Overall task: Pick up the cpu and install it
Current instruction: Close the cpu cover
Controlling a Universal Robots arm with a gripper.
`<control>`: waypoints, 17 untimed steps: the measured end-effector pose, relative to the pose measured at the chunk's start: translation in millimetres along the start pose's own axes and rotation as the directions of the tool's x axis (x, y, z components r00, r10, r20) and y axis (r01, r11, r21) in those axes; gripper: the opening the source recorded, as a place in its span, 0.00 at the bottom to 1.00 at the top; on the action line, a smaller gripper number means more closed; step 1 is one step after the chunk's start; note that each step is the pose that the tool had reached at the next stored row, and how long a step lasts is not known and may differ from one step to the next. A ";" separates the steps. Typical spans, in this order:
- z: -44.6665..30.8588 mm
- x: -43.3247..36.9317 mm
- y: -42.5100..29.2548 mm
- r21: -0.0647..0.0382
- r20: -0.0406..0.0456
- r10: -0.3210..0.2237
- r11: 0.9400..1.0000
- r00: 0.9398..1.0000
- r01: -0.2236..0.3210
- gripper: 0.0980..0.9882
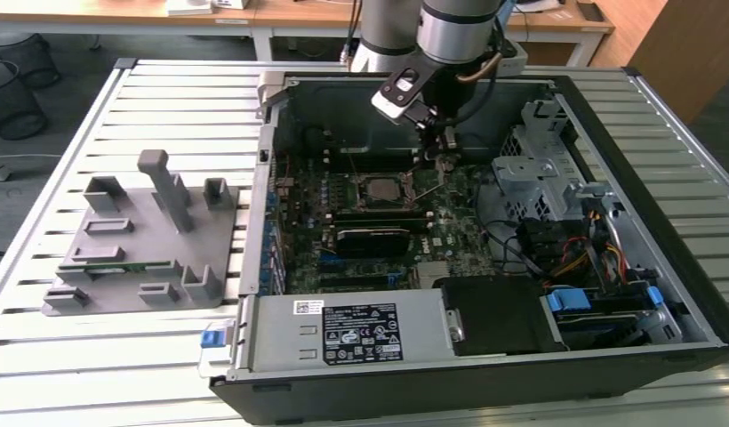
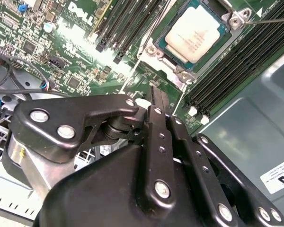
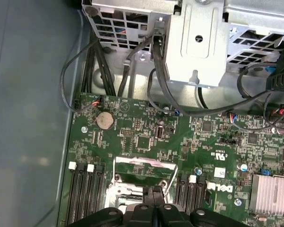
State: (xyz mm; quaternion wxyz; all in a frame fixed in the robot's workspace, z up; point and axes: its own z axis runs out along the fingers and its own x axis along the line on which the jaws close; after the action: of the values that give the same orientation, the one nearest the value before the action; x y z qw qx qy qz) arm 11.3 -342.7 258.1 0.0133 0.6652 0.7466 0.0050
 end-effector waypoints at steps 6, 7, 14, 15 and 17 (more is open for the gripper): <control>0.5 1.6 6.6 0.000 0.001 0.000 1.000 1.000 0.000 0.01; 0.7 1.9 7.8 0.000 0.001 0.000 1.000 1.000 0.000 0.01; 2.1 3.3 17.6 0.000 0.001 0.000 1.000 1.000 0.000 0.01; 2.2 3.5 18.7 0.000 0.001 0.000 1.000 1.000 0.000 0.01; 2.5 3.8 20.8 0.000 0.001 0.000 1.000 1.000 0.000 0.01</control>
State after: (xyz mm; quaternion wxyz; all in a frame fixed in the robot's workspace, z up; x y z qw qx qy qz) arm 31.6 -336.5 256.0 0.0138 0.6651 0.7466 0.0045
